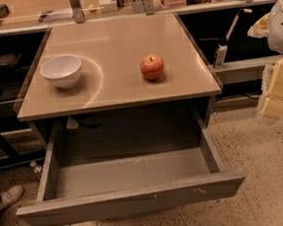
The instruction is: Place apple into top drawer
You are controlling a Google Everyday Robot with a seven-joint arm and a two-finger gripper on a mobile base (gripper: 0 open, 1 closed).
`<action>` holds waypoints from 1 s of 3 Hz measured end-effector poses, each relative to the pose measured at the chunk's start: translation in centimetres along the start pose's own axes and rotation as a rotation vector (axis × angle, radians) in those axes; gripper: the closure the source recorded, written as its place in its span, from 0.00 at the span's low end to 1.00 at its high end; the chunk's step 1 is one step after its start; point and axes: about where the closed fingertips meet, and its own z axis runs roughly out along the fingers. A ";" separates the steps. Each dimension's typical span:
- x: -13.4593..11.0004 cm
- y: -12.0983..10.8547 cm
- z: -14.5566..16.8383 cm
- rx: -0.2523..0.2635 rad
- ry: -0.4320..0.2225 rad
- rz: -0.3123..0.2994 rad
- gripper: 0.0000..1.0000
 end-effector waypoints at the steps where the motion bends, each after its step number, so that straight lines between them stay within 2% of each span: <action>1: -0.5 -0.5 -0.1 0.011 -0.004 0.004 0.00; 2: -2.1 -3.0 0.9 0.005 -0.007 0.007 0.00; 3: -3.8 -6.4 2.7 -0.001 -0.002 0.019 0.00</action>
Offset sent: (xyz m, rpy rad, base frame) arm 0.0737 0.0261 -0.0002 0.0163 0.0178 -0.0013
